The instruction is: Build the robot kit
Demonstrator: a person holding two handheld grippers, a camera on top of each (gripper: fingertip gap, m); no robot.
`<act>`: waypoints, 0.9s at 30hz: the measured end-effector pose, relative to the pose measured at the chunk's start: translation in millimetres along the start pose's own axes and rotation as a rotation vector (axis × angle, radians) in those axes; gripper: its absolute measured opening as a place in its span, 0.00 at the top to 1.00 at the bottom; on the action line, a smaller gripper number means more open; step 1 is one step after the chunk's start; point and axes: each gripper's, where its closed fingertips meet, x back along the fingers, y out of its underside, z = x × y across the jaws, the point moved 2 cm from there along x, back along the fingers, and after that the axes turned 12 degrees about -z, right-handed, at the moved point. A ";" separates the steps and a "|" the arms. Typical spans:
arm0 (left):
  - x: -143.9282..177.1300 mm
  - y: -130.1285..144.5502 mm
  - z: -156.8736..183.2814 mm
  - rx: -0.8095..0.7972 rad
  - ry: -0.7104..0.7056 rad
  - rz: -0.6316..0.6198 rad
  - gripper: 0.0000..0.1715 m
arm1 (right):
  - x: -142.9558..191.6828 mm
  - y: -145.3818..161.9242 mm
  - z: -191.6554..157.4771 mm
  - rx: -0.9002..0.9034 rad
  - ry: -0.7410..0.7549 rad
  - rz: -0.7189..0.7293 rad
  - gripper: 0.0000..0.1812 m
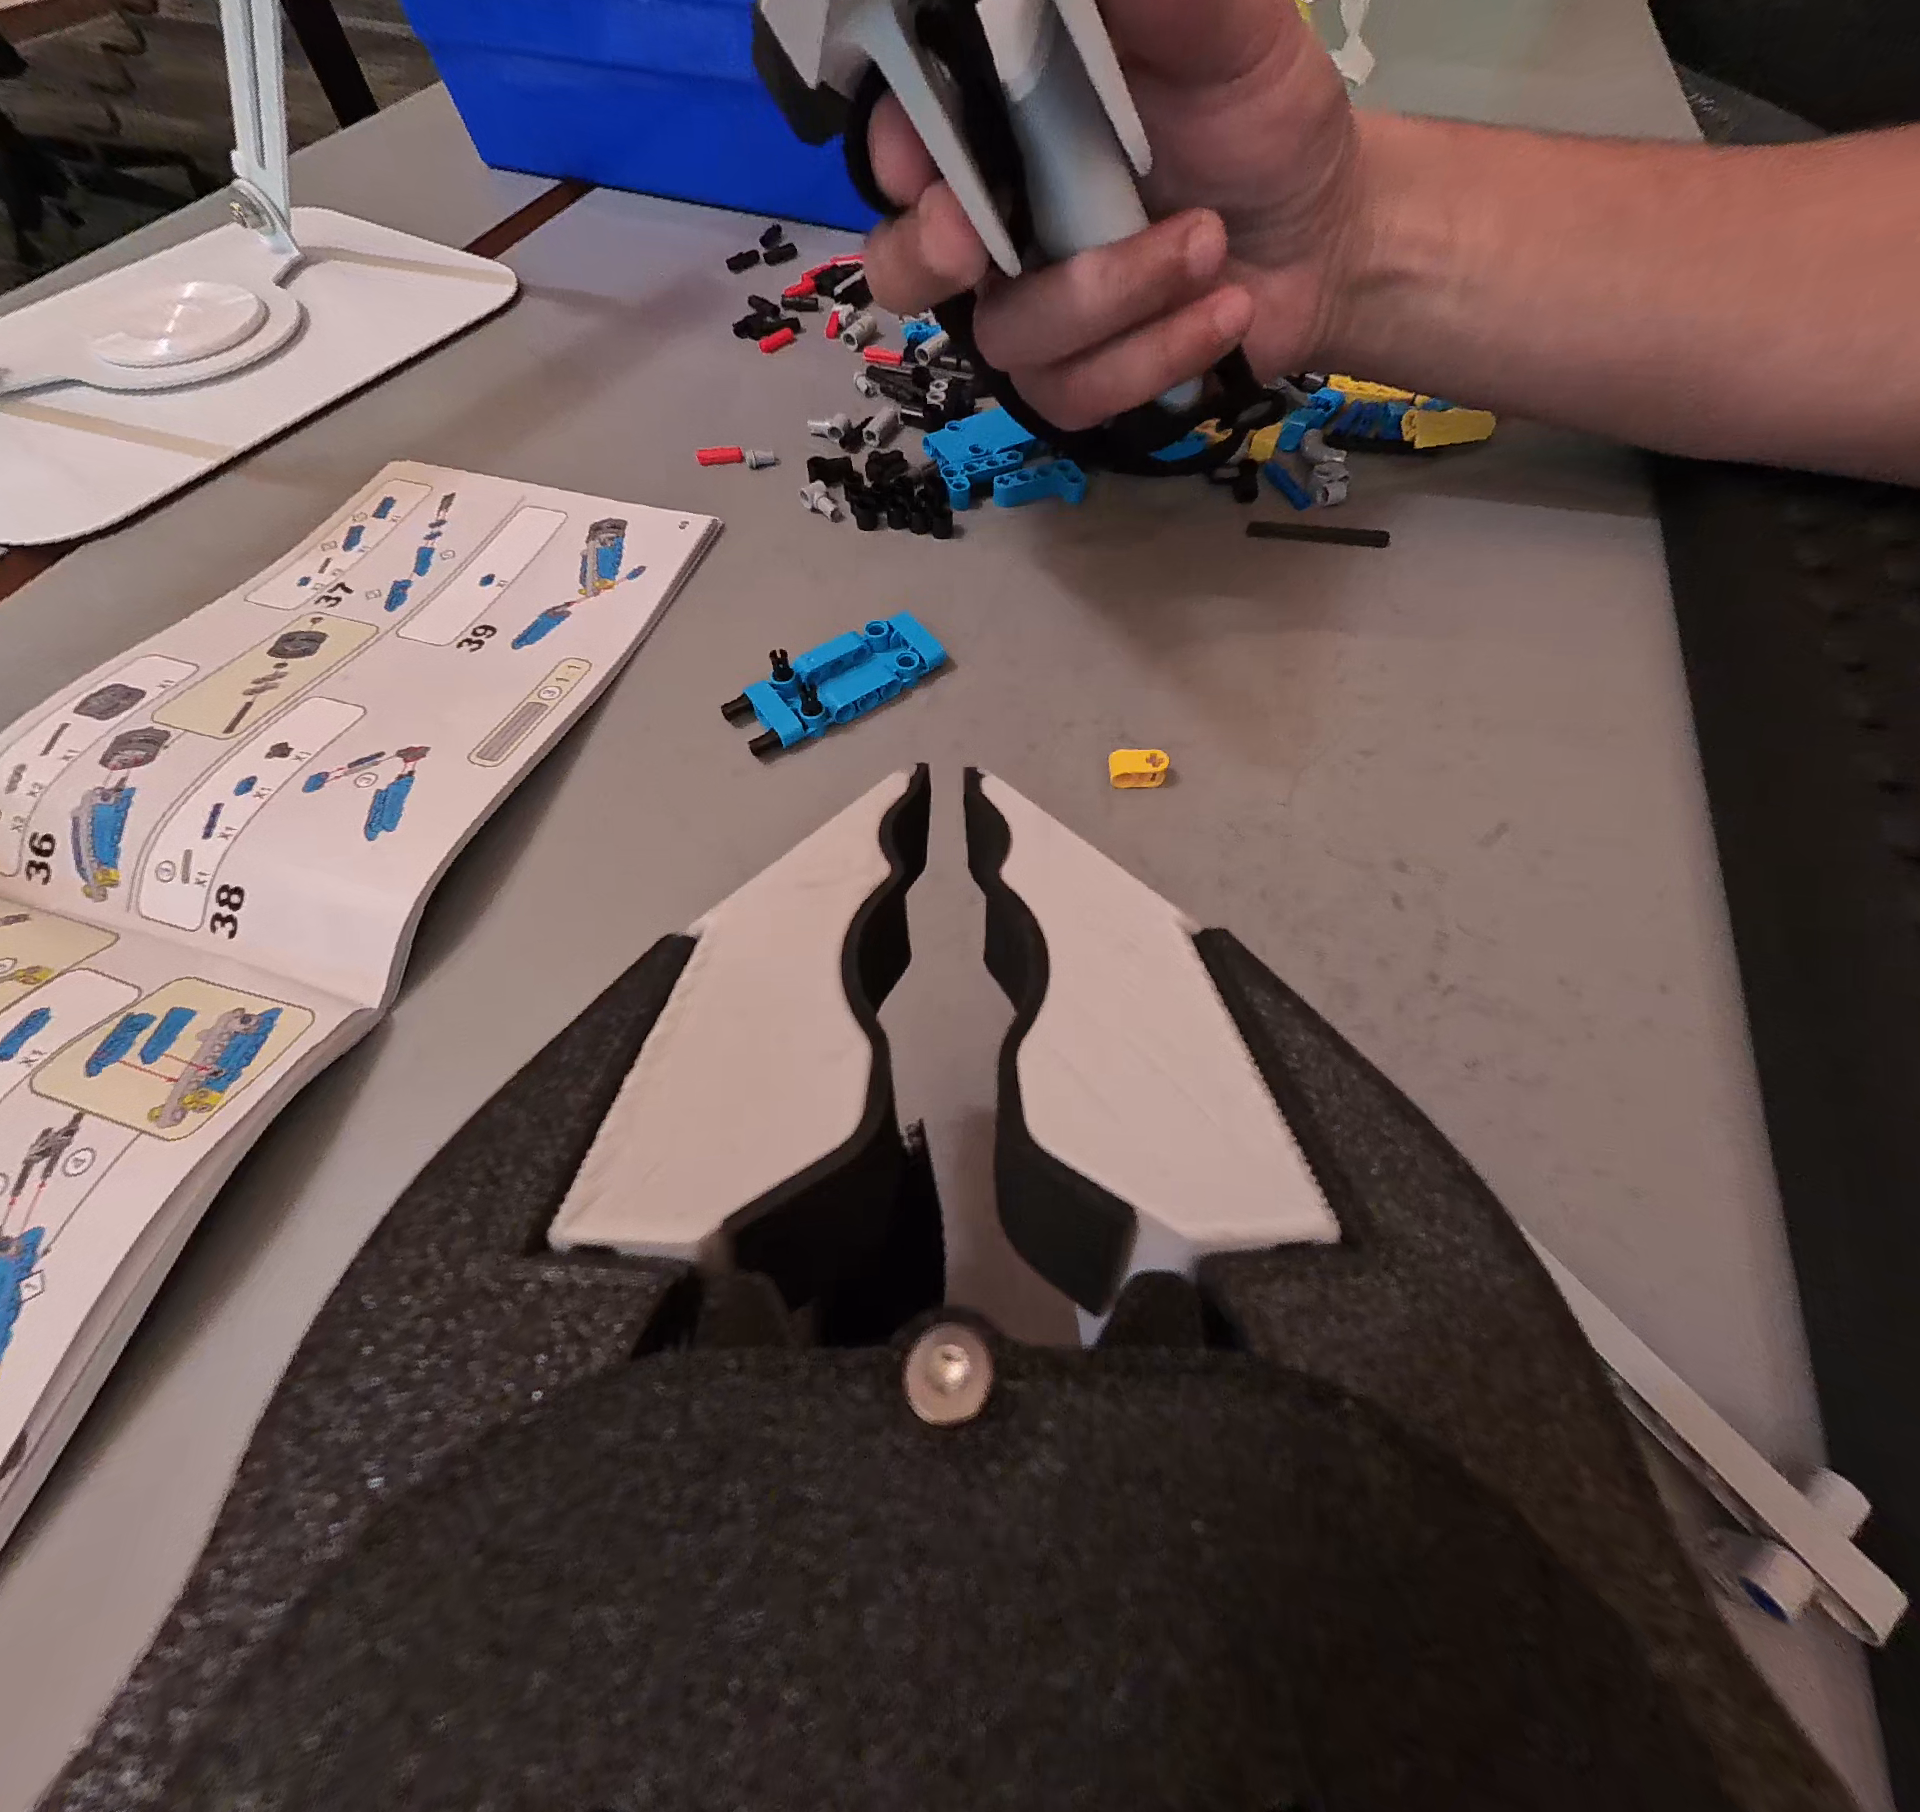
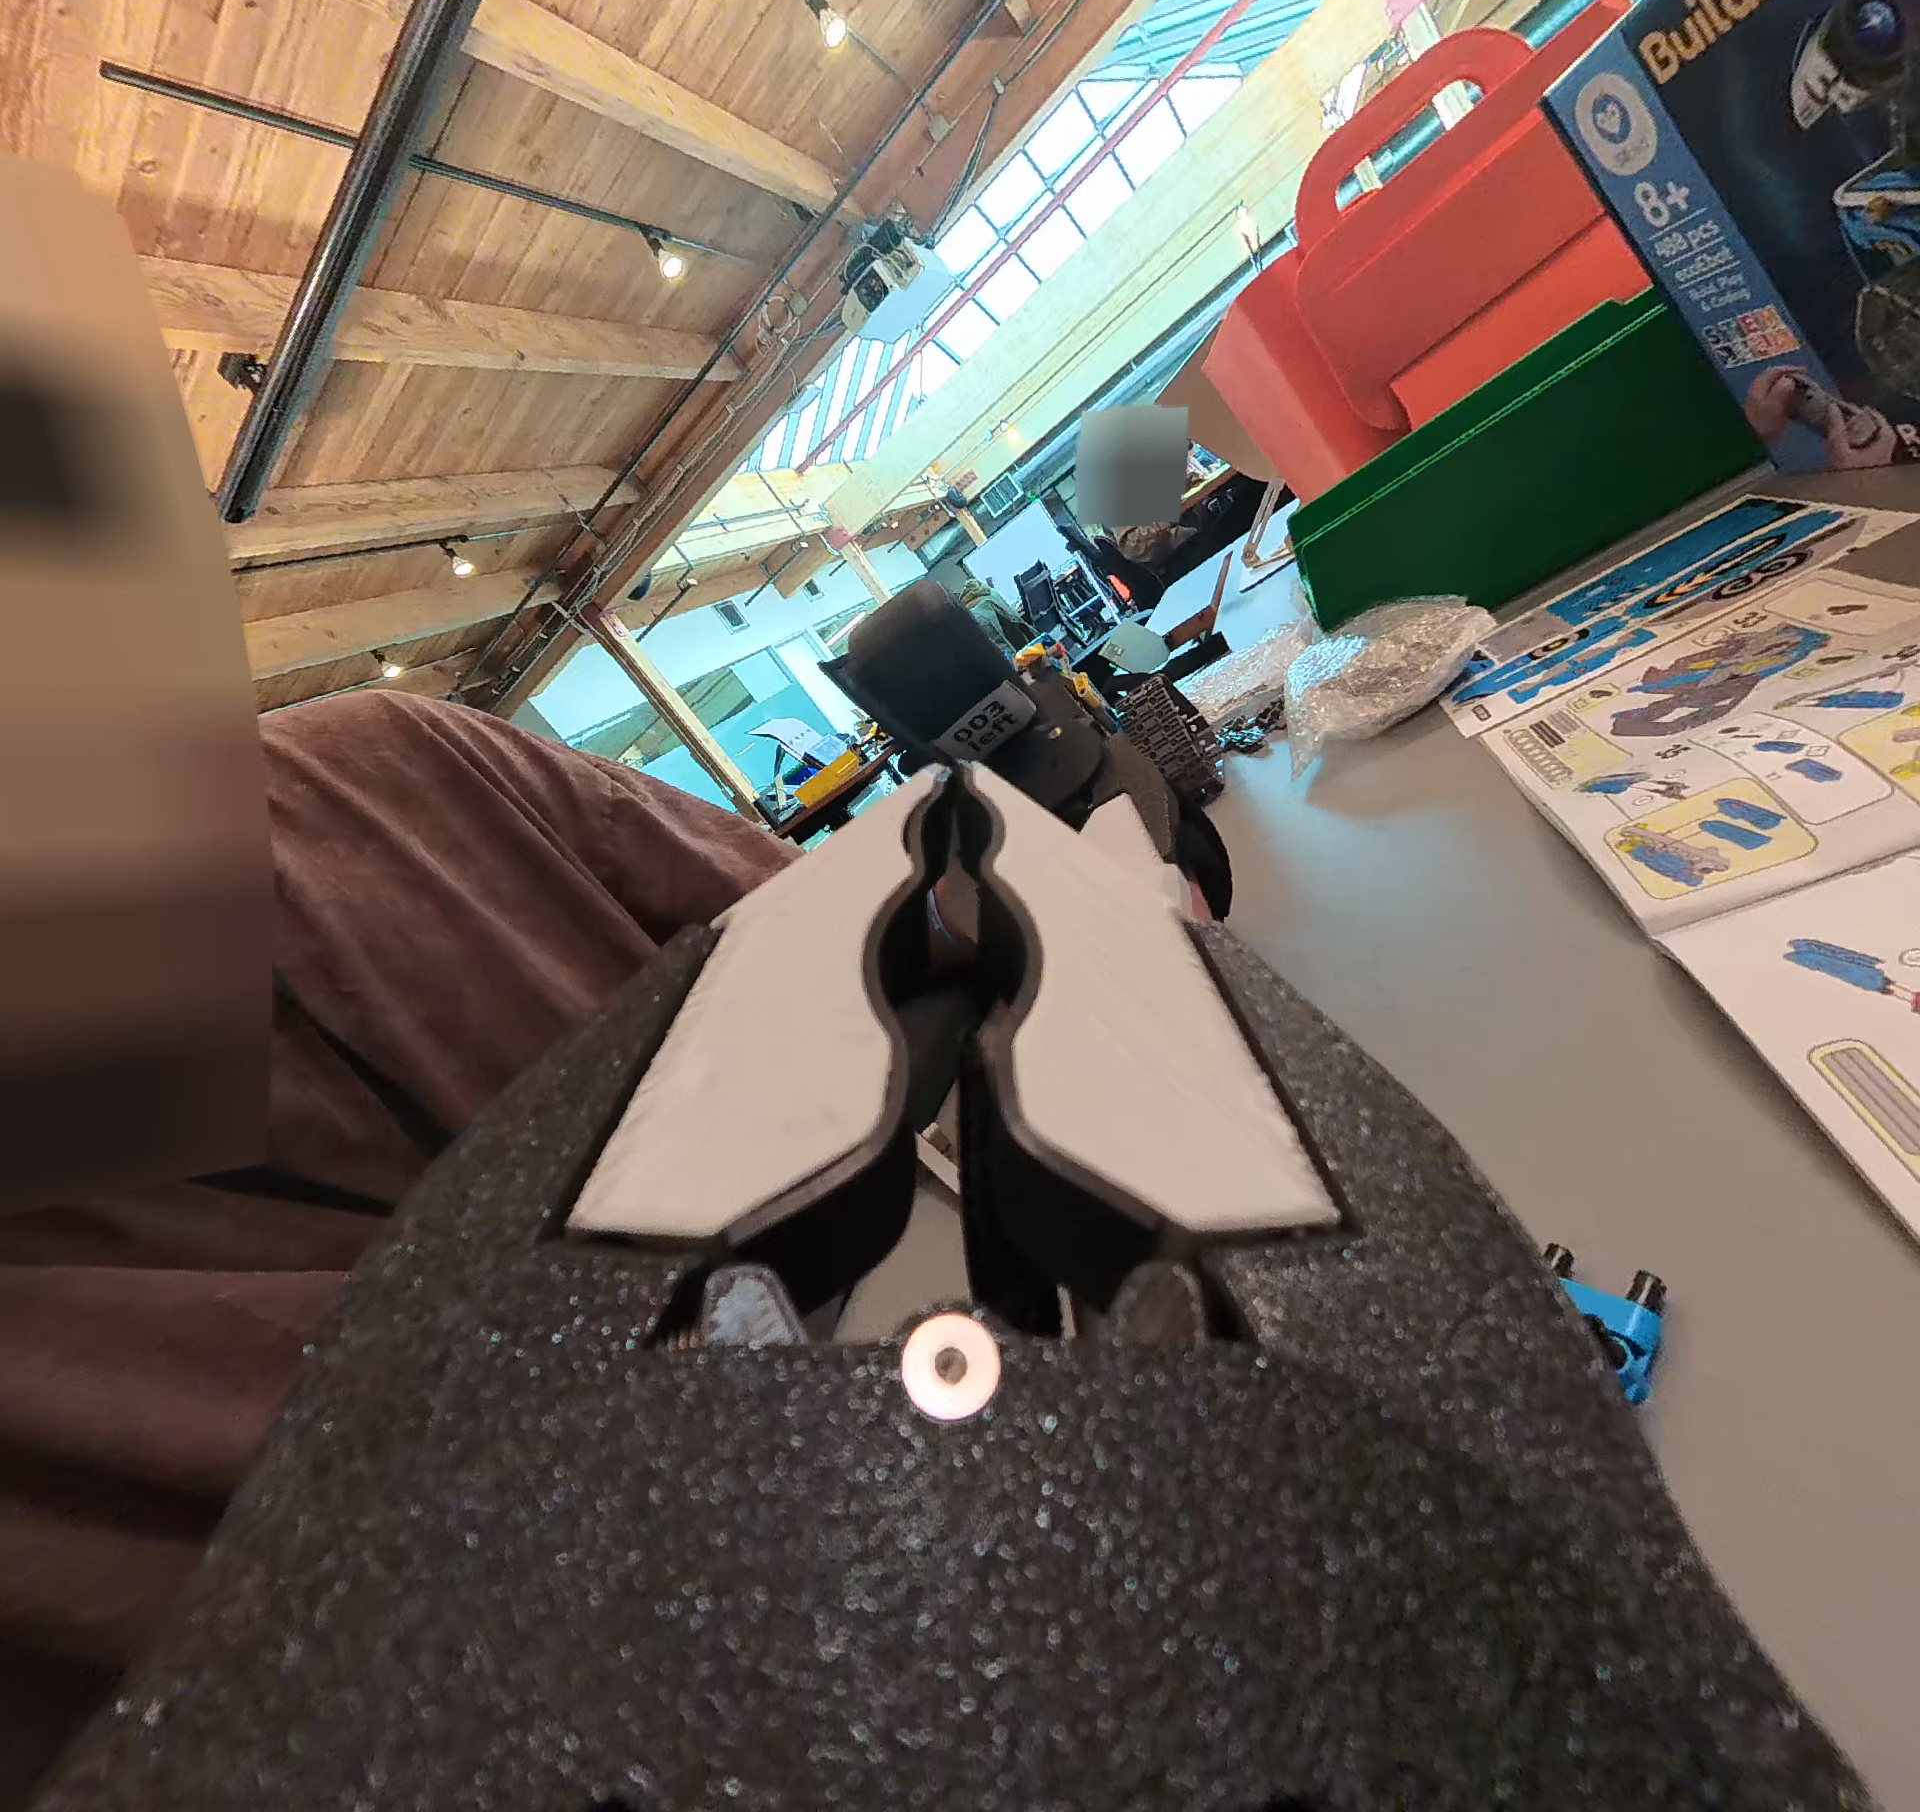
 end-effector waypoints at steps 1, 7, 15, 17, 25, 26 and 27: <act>0.9 1.2 0.9 0.007 0.015 -0.008 0.96 | -0.7 -0.1 0.3 0.000 0.002 -0.002 1.00; 6.9 0.8 -2.5 0.057 0.041 -0.006 0.93 | -2.8 10.0 34.1 -0.017 0.248 -0.070 1.00; 39.4 17.2 -32.9 0.369 -0.196 -0.034 0.91 | -13.1 64.7 84.5 0.127 0.718 -0.501 0.89; 50.8 30.5 -43.6 0.391 -0.307 -0.035 0.91 | -21.0 73.3 87.9 0.152 0.741 -0.554 0.89; 69.5 56.2 -83.5 0.436 -0.549 -0.008 0.91 | -24.5 69.4 101.1 0.352 0.949 -0.623 0.89; 68.9 58.3 -83.9 0.437 -0.542 -0.019 0.91 | -25.2 65.8 99.6 0.359 0.959 -0.603 0.88; 68.4 60.5 -84.3 0.446 -0.535 -0.028 0.90 | -25.8 63.3 97.9 0.359 0.964 -0.586 0.87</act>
